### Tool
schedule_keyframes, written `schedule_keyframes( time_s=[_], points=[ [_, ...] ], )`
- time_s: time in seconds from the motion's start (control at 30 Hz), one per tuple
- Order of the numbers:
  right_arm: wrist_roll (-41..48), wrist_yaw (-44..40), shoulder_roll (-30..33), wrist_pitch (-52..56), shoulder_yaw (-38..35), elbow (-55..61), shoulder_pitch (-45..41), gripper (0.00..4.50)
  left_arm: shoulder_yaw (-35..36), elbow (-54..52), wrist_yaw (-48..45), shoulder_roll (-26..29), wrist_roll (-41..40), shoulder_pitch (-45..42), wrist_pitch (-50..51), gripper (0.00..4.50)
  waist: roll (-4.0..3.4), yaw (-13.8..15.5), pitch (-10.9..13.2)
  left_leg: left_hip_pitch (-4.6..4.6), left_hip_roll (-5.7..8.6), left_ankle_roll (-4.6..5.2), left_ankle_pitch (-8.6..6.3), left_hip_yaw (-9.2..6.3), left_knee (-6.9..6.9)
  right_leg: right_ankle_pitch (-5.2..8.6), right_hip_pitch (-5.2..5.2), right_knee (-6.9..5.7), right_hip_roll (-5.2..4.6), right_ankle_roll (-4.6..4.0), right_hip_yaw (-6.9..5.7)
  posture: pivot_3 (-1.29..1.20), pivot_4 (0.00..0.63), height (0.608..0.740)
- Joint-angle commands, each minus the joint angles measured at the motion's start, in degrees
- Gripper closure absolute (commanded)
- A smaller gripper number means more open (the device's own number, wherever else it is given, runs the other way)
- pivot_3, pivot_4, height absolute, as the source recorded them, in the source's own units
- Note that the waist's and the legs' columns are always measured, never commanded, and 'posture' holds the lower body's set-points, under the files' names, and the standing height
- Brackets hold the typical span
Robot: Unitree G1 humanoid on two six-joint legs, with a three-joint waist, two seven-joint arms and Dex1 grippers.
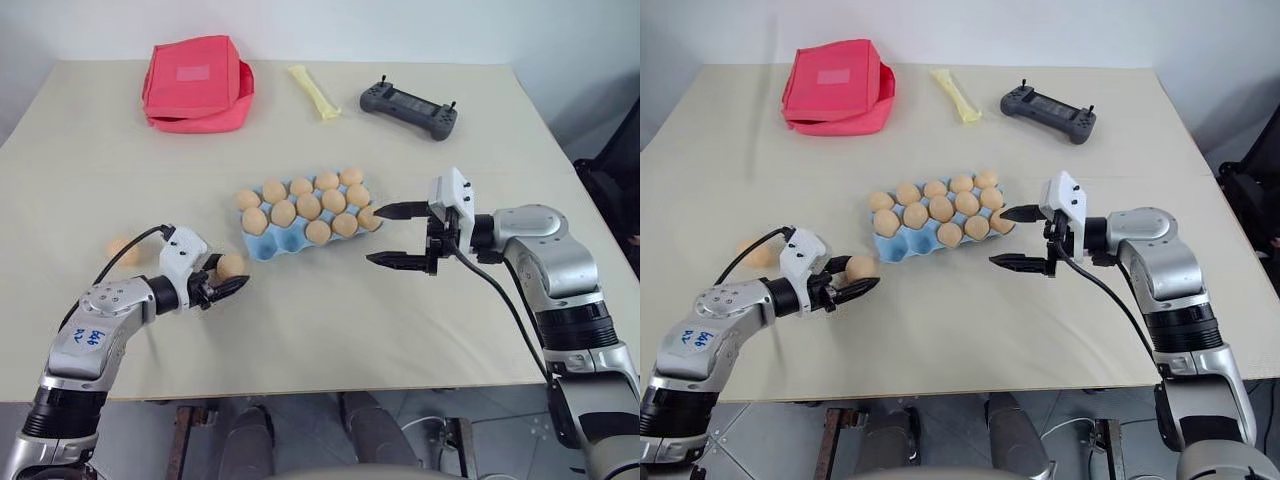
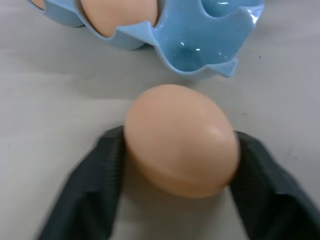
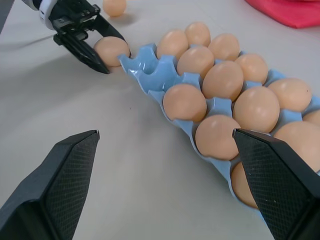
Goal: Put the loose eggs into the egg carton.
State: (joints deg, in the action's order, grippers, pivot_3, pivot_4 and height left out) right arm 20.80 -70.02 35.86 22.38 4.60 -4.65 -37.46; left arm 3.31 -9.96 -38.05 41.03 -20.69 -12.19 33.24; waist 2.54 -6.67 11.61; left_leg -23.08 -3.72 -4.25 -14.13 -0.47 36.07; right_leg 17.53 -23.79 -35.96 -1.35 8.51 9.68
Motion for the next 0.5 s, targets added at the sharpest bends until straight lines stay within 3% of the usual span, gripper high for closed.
schedule_keyframes(
  time_s=[0.03, 0.27, 0.5],
  points=[
    [0.96, 0.72, 0.98, -0.20, -1.94, 2.28, 0.41, 0.00, 1.36, -0.55, -2.58, 0.32, -1.69, 0.10, 0.47, 2.63, 0.00, 0.32, 0.00, -0.01, 0.00, 0.00, 0.00, 0.00, -0.01, 0.00, -0.01, 0.00, 0.00, 0.00, 0.00, 0.00, 0.150, 0.740],
    [1.08, 1.43, 1.70, -0.21, -2.82, 3.01, 1.78, 0.00, 12.24, -4.31, -7.83, 3.73, -11.21, -1.00, 3.68, 2.79, 0.01, 0.46, 0.00, -0.03, -0.01, 0.00, 0.00, -0.01, -0.02, 0.01, -0.03, 0.00, 0.00, -0.02, -0.02, 0.00, 0.150, 0.740],
    [1.29, 2.13, 1.56, -0.63, -2.85, 3.39, 2.13, 0.00, 9.37, -3.53, -9.40, 3.36, -12.74, -9.83, 4.24, 2.79, 0.00, 0.83, 0.01, -0.03, 0.01, 0.00, 0.00, -0.01, 0.06, -0.01, 0.03, 0.01, -0.01, 0.02, -0.03, 0.00, 0.150, 0.740]
  ],
)
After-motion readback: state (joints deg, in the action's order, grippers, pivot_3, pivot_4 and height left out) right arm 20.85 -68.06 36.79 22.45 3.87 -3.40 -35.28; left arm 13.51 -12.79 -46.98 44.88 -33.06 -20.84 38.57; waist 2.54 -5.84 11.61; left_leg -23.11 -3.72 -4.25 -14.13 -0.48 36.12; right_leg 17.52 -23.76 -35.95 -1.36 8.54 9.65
